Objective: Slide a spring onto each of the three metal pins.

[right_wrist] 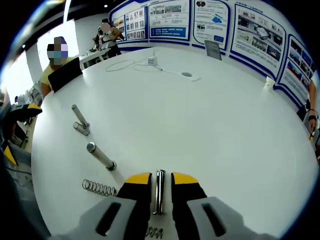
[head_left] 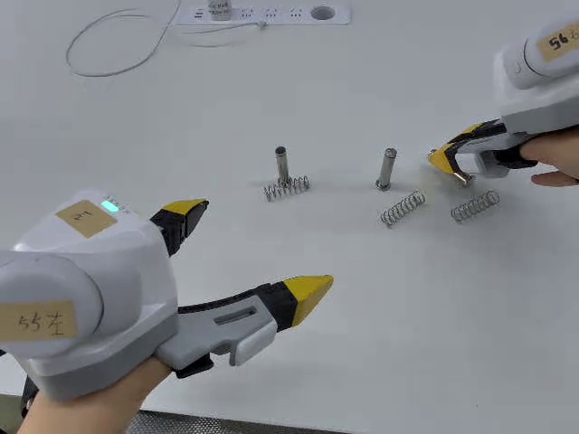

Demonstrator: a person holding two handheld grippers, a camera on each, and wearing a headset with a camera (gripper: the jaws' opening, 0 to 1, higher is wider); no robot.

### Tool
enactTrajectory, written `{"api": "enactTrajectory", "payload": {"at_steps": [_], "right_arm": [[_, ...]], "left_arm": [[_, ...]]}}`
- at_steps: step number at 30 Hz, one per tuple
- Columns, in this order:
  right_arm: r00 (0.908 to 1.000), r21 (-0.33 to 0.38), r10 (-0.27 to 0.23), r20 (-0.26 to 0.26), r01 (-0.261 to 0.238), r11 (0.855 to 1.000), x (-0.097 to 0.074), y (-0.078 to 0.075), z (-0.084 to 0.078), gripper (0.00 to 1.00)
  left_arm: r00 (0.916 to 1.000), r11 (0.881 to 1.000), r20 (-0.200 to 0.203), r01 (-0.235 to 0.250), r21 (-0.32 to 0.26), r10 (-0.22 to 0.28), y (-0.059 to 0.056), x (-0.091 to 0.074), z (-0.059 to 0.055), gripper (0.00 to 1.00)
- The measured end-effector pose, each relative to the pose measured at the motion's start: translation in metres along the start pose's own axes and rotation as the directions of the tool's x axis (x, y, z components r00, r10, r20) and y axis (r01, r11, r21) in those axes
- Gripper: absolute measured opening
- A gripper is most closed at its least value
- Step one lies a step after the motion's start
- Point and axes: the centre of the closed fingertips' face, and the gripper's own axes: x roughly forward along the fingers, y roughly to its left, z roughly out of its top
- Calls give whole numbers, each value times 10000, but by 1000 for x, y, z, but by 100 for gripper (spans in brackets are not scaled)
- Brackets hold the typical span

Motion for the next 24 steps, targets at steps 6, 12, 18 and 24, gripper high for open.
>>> {"api": "enactTrajectory", "payload": {"at_steps": [6,12,18,24], "right_arm": [[9999,184,25,-107,-23,9998,7,-4,-2,14],[9999,324,-3,-104,7,9995,8,-3,-3,11],[9999,399,-1,-138,7,9992,10,-3,-4,9],[9999,862,-28,-139,40,9963,13,-8,-3,9]], "left_arm": [[10000,10000,26,24,-24,-24,0,2,2,85],[10000,10000,21,8,-29,-8,1,2,1,85],[10000,10000,29,-17,-40,17,2,1,1,85],[10000,10000,32,-39,-56,39,2,0,1,85]]}}
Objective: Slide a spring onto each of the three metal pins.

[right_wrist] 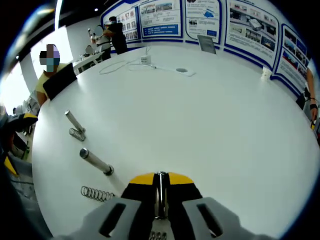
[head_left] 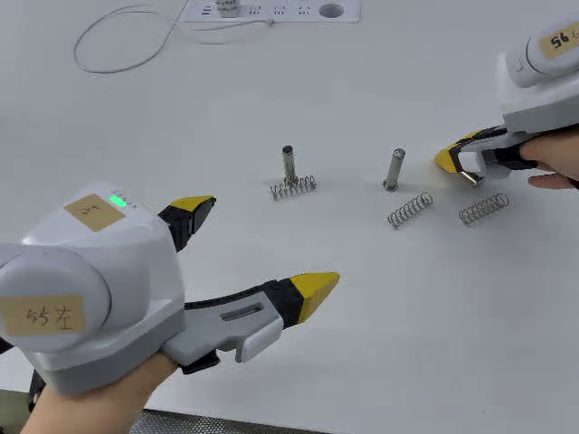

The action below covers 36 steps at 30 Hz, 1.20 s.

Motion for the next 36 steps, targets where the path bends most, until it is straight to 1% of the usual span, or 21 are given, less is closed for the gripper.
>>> {"api": "enactTrajectory", "payload": {"at_steps": [3,6,15,18,21,26,28,29,30,33,36], "right_arm": [[9999,126,-100,89,99,9999,-2,-3,2,9],[9995,64,-265,162,264,9996,-5,-5,6,9],[9981,125,-399,474,393,9991,-20,-8,13,9],[9975,67,-432,557,429,9991,-21,-10,16,9],[9971,103,-478,593,473,9988,-26,-9,16,9],[9968,-63,-541,596,546,9985,-33,-8,14,9],[9964,-57,-615,587,620,9981,-37,-6,12,9],[9960,-49,-664,599,668,9978,-41,-2,9,9],[9955,-50,-707,629,712,9975,-44,-1,8,9],[9945,-72,-710,769,718,9974,-46,-1,10,9],[9945,-56,-744,744,750,9972,-48,0,8,9]], "left_arm": [[10000,10000,40,-10,-4,10,1,0,1,85],[10000,10000,66,-35,-13,35,2,-1,2,85],[9998,10000,201,1,-33,0,1,-2,4,85],[9997,10000,233,7,-10,-7,0,-4,5,85],[9997,10000,260,1,-1,-1,0,-5,6,84],[9994,10000,332,-6,5,6,0,-7,7,84],[9994,10000,357,-8,15,8,0,-8,8,84],[9993,10000,367,-7,18,6,0,-9,8,84],[9993,10000,385,-9,21,8,0,-9,8,84],[9992,10000,399,-8,25,7,-1,-10,8,84],[9993,10000,386,7,35,-8,-3,-11,8,84]]}}
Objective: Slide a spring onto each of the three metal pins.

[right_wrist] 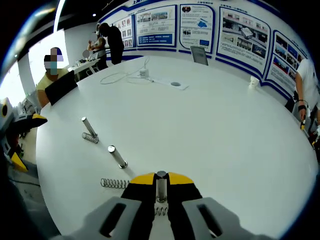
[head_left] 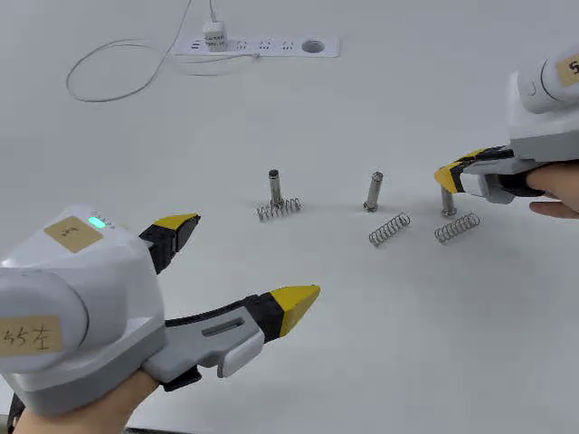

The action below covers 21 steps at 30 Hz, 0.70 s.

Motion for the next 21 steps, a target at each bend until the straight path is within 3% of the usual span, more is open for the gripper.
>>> {"api": "enactTrajectory", "payload": {"at_steps": [21], "right_arm": [[9992,75,-343,-225,345,9994,-20,6,-10,9]], "left_arm": [[9999,9999,85,-78,114,77,0,-7,3,82]]}}
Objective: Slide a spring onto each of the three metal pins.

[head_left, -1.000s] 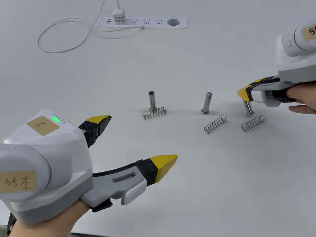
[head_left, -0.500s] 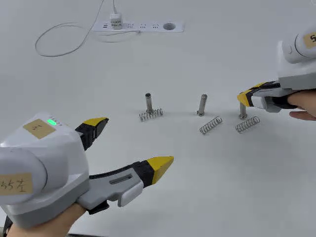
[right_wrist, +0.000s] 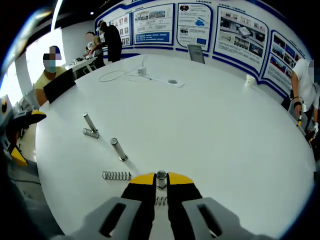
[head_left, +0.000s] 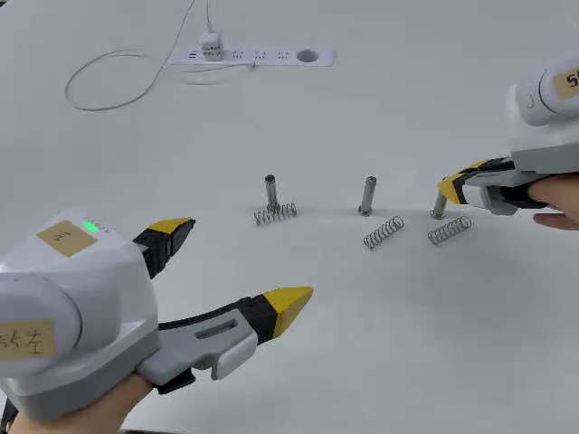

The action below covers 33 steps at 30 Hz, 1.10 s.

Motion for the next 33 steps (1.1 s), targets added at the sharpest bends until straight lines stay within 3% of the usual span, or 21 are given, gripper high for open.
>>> {"api": "enactTrajectory", "payload": {"at_steps": [7,23,33], "right_arm": [[9998,334,-54,-165,60,9994,-1,-1,-4,9],[9999,250,-7,-154,11,9997,0,-2,-3,9],[9992,103,59,395,-63,9999,-4,0,7,18]], "left_arm": [[10000,10000,7,-37,2,37,1,-2,1,81],[10000,10000,-7,-72,55,72,1,-3,2,80],[9999,9998,-70,-129,143,131,5,-3,2,80]]}}
